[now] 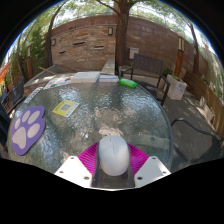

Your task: Arrange mouse

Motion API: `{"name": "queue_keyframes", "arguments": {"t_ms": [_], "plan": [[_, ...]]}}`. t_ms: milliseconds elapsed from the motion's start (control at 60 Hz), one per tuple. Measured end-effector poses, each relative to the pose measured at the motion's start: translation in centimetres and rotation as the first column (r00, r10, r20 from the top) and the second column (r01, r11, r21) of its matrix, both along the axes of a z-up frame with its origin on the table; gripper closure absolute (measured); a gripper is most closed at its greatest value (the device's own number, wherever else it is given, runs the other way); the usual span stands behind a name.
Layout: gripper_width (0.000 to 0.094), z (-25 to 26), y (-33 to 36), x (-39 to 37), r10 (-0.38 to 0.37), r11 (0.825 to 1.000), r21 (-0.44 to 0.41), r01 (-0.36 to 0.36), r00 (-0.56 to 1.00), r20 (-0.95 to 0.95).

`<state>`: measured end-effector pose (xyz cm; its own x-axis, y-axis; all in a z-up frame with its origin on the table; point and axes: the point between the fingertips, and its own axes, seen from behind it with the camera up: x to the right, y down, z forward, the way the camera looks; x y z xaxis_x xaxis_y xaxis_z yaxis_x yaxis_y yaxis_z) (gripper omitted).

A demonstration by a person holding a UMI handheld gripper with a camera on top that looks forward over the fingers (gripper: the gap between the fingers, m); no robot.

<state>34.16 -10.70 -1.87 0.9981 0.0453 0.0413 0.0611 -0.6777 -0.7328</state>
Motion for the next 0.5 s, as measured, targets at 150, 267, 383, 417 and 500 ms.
{"name": "queue_keyframes", "arguments": {"t_ms": [150, 267, 383, 417, 500], "plan": [[0.0552, 2.4, -0.1, 1.6, -0.137, 0.99, 0.031, 0.135, 0.988, 0.078], [0.0547, 9.9, 1.2, 1.6, -0.245, 0.962, 0.142, 0.233, 0.967, 0.075], [0.0542, 22.0, 3.5, -2.4, -0.303, 0.895, 0.346, 0.283, 0.953, 0.005], [0.0547, 25.3, 3.9, -4.4, -0.297, 0.873, 0.398, 0.282, 0.955, -0.023], [0.0559, 30.9, 5.5, -10.9, -0.245, 0.839, 0.48, 0.257, 0.965, -0.09]]}}
